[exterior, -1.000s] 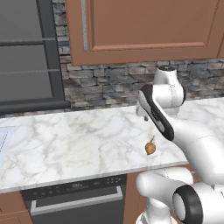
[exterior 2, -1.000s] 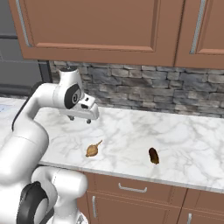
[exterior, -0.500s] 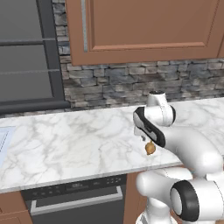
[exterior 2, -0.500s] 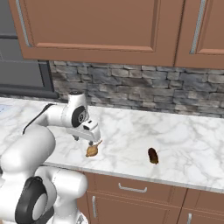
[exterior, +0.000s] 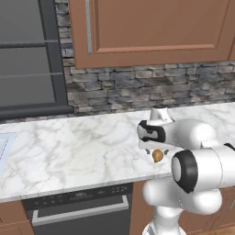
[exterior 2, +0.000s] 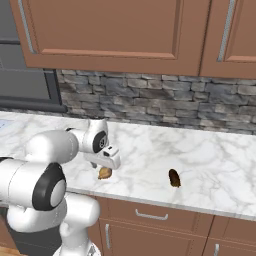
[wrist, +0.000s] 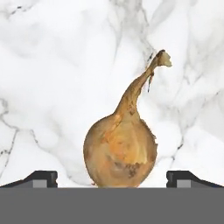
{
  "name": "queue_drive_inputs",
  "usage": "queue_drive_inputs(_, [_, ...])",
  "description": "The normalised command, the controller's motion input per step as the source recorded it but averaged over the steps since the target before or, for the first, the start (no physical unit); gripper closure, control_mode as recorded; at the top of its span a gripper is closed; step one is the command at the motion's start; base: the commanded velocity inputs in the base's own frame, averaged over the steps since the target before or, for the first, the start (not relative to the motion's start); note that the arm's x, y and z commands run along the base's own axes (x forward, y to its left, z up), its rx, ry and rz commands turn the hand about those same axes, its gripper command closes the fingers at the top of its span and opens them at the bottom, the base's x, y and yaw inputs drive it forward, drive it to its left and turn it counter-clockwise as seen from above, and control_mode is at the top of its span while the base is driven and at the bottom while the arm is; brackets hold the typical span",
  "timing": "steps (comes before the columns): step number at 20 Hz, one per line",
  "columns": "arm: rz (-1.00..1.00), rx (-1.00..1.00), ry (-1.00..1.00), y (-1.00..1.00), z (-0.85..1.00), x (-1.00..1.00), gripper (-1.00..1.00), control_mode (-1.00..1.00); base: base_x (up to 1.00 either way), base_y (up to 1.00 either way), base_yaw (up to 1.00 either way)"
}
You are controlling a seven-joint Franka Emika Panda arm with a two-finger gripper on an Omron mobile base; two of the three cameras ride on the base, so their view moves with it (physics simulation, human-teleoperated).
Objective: Place the onion and sweet potato inside the fridge drawer. Close the drawer after placing the vegetables.
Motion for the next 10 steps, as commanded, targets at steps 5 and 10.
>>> queue_drive_inputs(5, [0.00, 0.06, 0.00, -0.18, -0.36, 0.05, -1.00, -1.00, 0.00, 0.00, 0.00])
queue_drive_inputs(10, [0.00, 0.02, -0.06, 0.00, -0.47, -0.33, 1.00, -1.00, 0.00, 0.00, 0.00])
